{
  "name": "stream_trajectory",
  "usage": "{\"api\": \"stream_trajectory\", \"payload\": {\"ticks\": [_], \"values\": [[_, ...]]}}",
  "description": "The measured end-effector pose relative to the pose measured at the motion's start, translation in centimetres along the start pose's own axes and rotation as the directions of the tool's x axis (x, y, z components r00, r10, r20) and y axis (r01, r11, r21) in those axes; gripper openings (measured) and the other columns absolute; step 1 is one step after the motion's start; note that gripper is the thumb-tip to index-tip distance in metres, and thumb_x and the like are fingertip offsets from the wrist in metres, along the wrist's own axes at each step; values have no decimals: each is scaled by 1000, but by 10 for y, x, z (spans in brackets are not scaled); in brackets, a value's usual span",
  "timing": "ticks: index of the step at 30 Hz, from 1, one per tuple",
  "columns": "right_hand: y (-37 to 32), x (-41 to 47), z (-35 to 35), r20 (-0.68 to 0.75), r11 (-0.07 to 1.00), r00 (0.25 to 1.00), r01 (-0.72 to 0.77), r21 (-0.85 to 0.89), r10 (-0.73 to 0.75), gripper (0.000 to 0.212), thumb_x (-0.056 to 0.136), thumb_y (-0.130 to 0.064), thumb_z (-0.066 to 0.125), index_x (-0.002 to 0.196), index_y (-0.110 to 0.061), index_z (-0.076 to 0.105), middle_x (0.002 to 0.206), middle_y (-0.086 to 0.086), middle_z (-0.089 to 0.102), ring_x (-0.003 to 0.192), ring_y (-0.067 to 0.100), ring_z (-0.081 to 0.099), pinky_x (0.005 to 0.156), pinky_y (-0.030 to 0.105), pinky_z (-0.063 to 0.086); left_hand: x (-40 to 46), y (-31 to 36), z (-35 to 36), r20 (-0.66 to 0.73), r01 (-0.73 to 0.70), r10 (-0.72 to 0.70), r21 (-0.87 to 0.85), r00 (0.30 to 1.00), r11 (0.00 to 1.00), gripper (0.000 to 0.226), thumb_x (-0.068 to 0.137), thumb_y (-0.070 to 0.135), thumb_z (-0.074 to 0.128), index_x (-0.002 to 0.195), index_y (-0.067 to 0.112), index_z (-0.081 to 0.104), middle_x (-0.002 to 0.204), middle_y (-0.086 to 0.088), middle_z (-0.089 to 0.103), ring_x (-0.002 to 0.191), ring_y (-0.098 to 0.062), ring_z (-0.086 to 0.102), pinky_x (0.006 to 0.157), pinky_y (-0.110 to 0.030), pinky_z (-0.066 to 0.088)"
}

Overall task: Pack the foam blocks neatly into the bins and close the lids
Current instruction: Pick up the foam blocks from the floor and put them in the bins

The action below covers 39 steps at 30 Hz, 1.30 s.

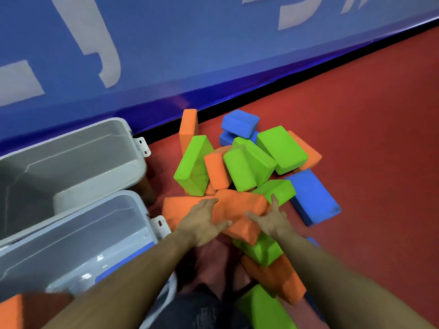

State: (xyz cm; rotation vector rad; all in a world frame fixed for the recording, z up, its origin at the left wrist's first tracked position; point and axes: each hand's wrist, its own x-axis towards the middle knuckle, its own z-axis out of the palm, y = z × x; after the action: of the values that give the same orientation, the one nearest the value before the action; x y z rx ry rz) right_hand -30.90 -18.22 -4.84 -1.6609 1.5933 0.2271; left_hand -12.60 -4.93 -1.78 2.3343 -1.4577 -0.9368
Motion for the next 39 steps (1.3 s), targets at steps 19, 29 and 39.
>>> {"api": "stream_trajectory", "payload": {"ticks": [19, 29, 39], "values": [[-34, 10, 36, 46, 917, 996, 52, 395, -76, 70, 79, -50, 77, 126, -13, 42, 98, 8, 66, 80, 28, 66, 81, 42, 56, 26, 11, 38, 18, 59, -61, 98, 998, 993, 111, 76, 63, 77, 159, 20, 17, 153, -4, 41, 138, -27, 46, 110, -44, 44], [31, 10, 6, -329, 989, 934, -148, 1, 140, 97, 72, -74, 71, 142, -16, 38, 142, 19, 41, 132, 41, 37, 109, 46, 34, 20, 8, 33, -66, 180, -175, 79, 982, 980, 98, 81, 61, 73, 157, 23, 24, 149, -1, 50, 130, -30, 55, 103, -42, 47], [55, 15, 47, -190, 906, 892, -373, 202, 410, 104, 72, -73, 71, 141, -11, 27, 143, 29, 44, 136, 42, 41, 111, 47, 32, -2, 1, 11, -72, 166, -172, -91, 982, 982, 98, 78, 67, 72, 157, 30, 26, 147, -5, 55, 131, -30, 55, 105, -39, 46]]}}
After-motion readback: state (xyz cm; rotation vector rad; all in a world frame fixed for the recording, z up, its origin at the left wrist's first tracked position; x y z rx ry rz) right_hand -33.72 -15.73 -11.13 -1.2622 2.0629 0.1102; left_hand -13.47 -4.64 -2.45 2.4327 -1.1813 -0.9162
